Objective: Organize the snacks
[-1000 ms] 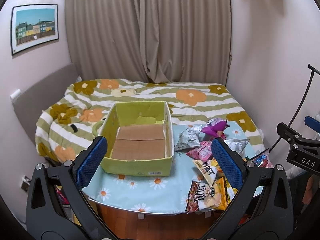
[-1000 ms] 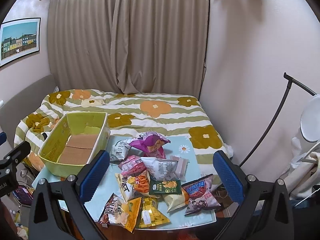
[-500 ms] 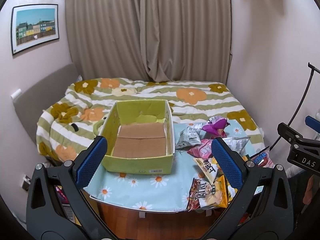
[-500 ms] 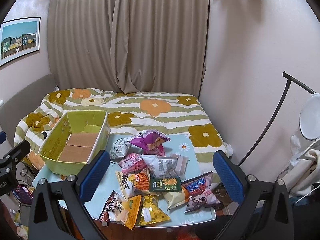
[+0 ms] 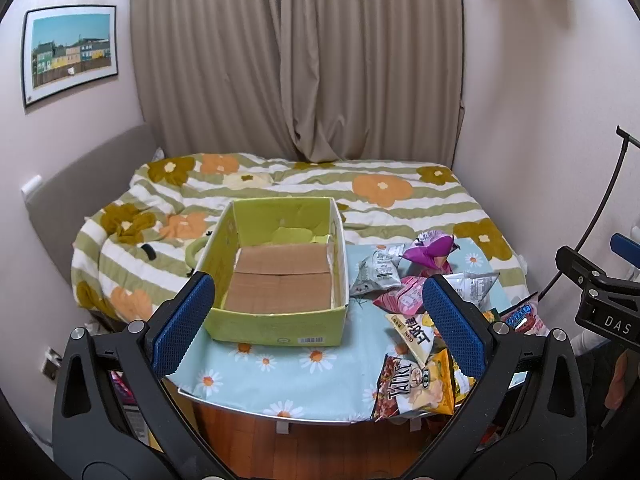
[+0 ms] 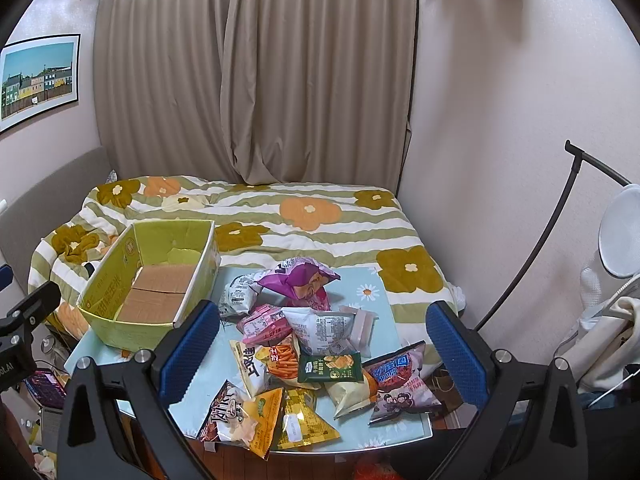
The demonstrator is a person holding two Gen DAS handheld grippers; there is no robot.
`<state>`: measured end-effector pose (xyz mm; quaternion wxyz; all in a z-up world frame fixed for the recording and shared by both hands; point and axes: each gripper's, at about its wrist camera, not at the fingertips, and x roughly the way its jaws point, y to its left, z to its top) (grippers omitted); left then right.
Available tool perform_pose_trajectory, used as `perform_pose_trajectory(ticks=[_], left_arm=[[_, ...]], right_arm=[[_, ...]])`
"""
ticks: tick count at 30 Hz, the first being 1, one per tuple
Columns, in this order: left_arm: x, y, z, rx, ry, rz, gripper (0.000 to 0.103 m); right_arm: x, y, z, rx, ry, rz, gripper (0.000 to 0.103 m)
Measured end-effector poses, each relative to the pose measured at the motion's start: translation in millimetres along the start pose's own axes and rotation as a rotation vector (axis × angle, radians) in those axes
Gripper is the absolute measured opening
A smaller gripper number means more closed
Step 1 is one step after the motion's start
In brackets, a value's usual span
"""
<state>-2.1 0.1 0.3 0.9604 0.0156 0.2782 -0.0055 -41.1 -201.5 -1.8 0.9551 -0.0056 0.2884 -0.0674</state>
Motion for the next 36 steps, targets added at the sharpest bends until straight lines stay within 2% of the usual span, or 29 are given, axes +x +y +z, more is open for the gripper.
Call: perform_pose_trajectory(ticks=[30, 36], left_arm=[[7, -2, -1, 0.009, 0.01, -0.012, 0.103], [15, -4, 3, 0.017, 0.043, -0.038, 0.103]], right_arm=[[1, 1, -2, 0.002, 0.002, 0.001, 0.103], [1, 0, -4, 0.006, 0.015, -0.002, 0.103]])
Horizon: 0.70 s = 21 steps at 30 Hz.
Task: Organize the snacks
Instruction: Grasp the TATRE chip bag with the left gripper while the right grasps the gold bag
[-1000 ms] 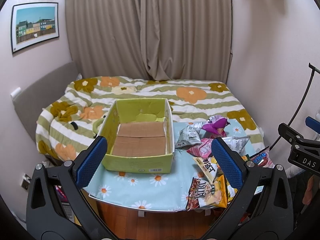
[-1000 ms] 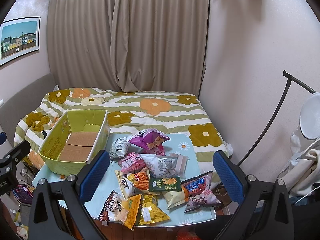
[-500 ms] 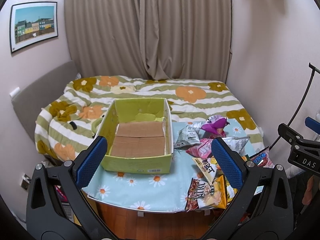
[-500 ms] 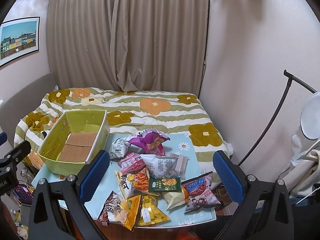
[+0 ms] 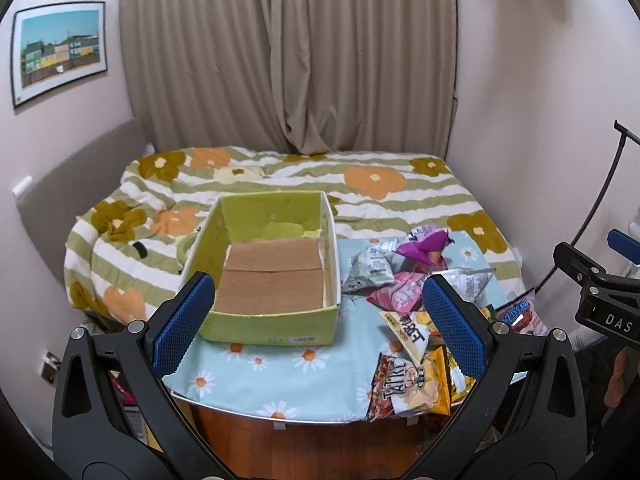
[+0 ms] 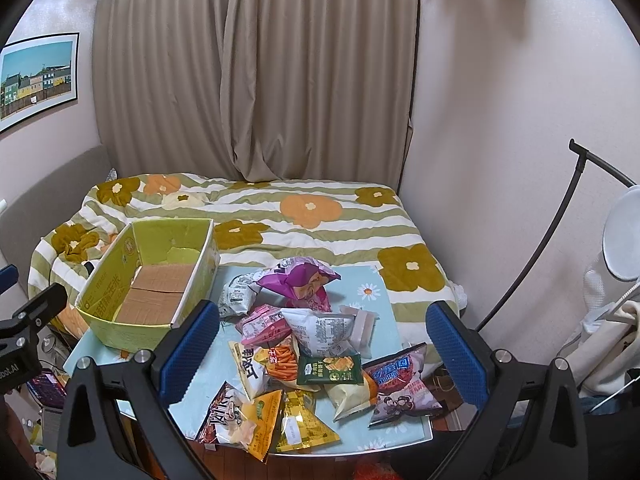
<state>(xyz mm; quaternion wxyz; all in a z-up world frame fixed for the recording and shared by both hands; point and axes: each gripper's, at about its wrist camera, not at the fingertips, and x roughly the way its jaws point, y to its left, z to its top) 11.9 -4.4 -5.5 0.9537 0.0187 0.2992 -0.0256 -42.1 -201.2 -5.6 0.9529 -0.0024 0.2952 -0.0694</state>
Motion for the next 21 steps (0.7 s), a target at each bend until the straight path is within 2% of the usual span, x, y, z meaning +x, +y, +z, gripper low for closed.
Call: perform_pose_trajectory(ticks=[6, 11, 16, 21], left_arm=[[31, -4, -7, 0.019, 0.104, -0.081, 0.103], [67, -19, -35, 0.052, 0.221, -0.171, 0.103], [105, -42, -70, 0.054, 0.361, -0.239, 0.103], [145, -66, -99, 0.061, 0.464, -0.258, 0.103]], right_arm=[[7, -12, -9, 0.036, 0.051, -0.015, 0.103], [27, -23, -28, 0.072, 0.131, -0.023, 0.103], [56, -32, -57, 0.097, 0.237, 0.042, 0.103], [90, -42, -89, 0.094, 0.334, 0.113, 0.103]])
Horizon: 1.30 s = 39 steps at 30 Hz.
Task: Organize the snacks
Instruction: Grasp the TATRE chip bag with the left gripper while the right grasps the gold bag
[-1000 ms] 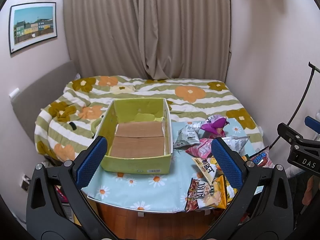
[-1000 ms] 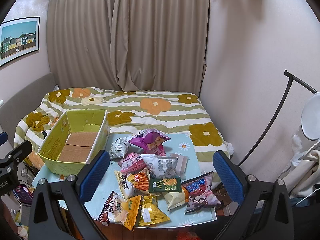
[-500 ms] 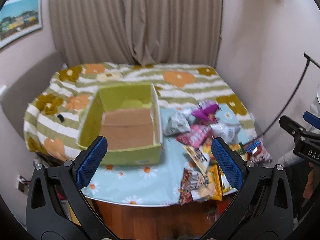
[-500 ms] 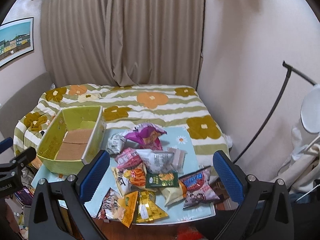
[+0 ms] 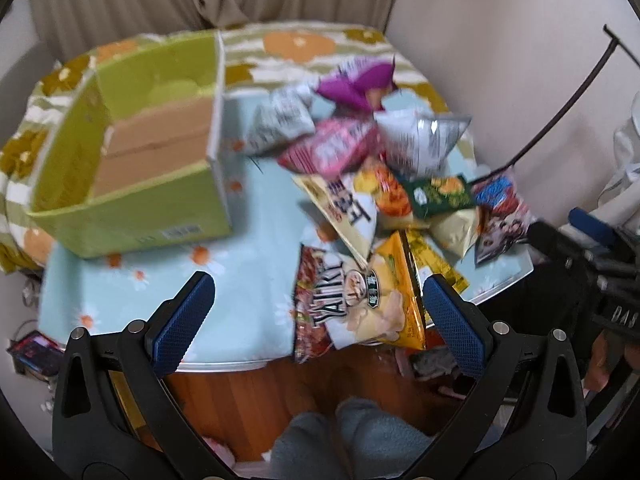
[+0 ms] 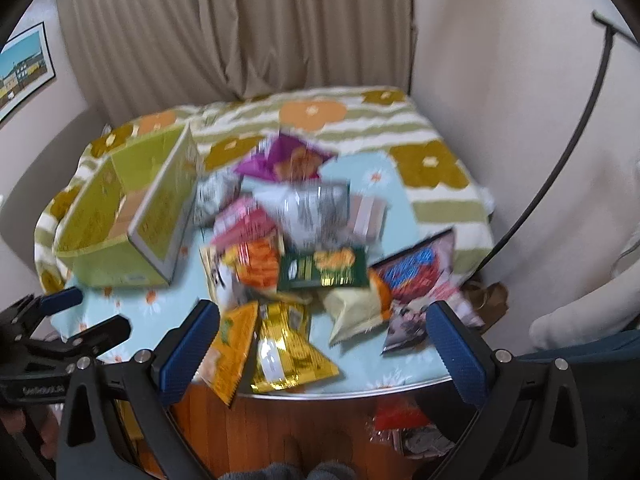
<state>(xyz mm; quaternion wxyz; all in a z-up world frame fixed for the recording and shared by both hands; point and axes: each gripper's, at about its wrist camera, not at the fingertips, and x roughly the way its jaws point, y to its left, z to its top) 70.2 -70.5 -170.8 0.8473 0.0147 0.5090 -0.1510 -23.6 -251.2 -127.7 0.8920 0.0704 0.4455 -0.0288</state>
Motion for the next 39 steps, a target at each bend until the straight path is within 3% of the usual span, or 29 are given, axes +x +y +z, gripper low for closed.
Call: perform_pose_trajectory(ticks=[6, 14, 17, 26, 30, 35, 39], left_arm=[[52, -7, -2, -0.042, 0.099, -0.012, 0.103], [102, -10, -11, -0.052, 0.199, 0.002, 0.103], [115, -10, -14, -0.048, 0.21, 0.019, 0.103], [122, 1, -14, -0.079, 0.196, -0.03, 0.101], [123, 11, -16, -0.102, 0.217, -0.094, 0.087], [120, 12, -16, -0.081, 0.195, -0.102, 0.074], [114, 11, -17, -0.067, 0.185, -0.085, 0.07]], right_arm=[[54, -14, -19, 0.001, 0.126, 0.099, 0.103], [91, -26, -26, 0.007, 0.208, 0.19, 0.102], [102, -27, -28, 0.006, 0.237, 0.208, 0.099], [123, -17, -33, 0.035, 0.302, 0.281, 0.098], [133, -12, -33, 0.068, 0.322, 0.306, 0.098], [144, -7, -31, 0.105, 0.337, 0.33, 0.092], [153, -9, -29, 0.138, 0.347, 0.332, 0.089]])
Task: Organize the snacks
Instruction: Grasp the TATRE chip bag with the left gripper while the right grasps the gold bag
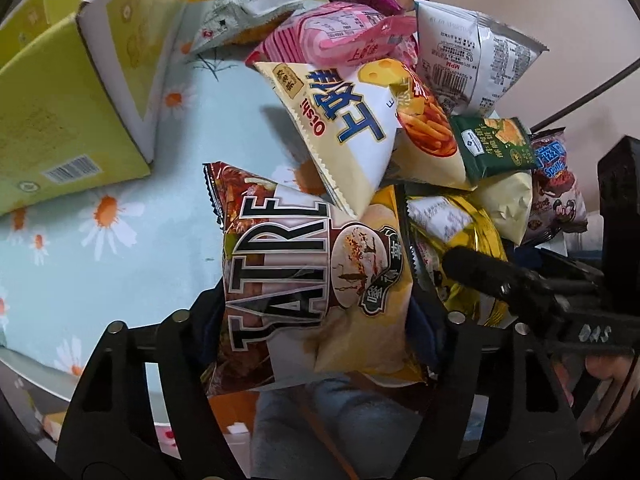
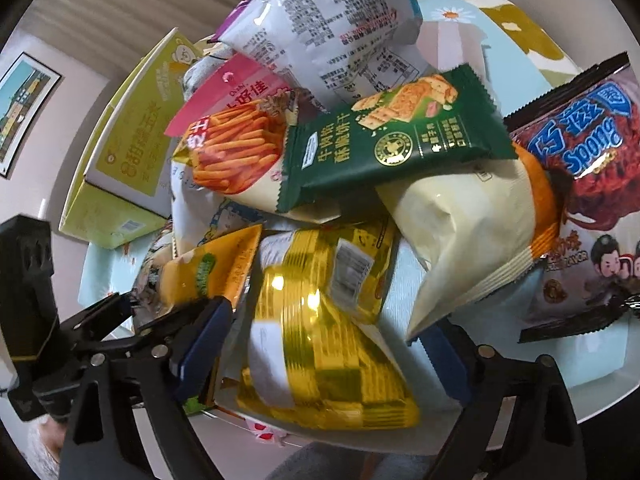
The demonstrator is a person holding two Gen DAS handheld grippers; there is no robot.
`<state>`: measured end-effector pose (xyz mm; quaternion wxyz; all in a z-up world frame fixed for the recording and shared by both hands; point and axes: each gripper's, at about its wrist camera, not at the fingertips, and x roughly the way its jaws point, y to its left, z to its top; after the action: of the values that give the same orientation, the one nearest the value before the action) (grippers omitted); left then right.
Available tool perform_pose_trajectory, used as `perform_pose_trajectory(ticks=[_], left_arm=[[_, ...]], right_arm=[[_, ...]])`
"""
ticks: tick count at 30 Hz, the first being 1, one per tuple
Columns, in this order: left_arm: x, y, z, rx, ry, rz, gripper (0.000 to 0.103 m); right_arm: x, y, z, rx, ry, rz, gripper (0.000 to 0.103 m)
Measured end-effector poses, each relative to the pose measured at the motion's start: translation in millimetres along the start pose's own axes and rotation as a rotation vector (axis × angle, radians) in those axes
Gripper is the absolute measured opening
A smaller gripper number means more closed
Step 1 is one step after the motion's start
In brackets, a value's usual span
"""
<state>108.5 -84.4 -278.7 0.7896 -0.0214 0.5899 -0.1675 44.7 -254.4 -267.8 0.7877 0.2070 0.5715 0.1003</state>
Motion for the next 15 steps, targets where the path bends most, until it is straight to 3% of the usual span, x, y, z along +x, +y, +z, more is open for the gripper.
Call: perform_pose_trajectory(ticks=[3, 6, 8, 15], left_arm=[[-5, 1, -6, 0.004, -0.003, 0.014, 0.068], [-11, 4, -9, -0.004, -0.002, 0.029, 0.068], [-13, 7, -16, -0.014, -0.001, 0.029, 0.068], [-40, 19, -16, -0.05, -0.022, 0.029, 0.067]], right_arm=[[9, 1, 2, 0.009, 0.018, -0.016, 0.077], [21, 14, 5, -0.021, 0.022, -0.055, 0.072], [24, 20, 6, -0.049, 0.025, -0.087, 0.06], [29, 40, 6, -0.095, 0.032, -0.069, 0.039]])
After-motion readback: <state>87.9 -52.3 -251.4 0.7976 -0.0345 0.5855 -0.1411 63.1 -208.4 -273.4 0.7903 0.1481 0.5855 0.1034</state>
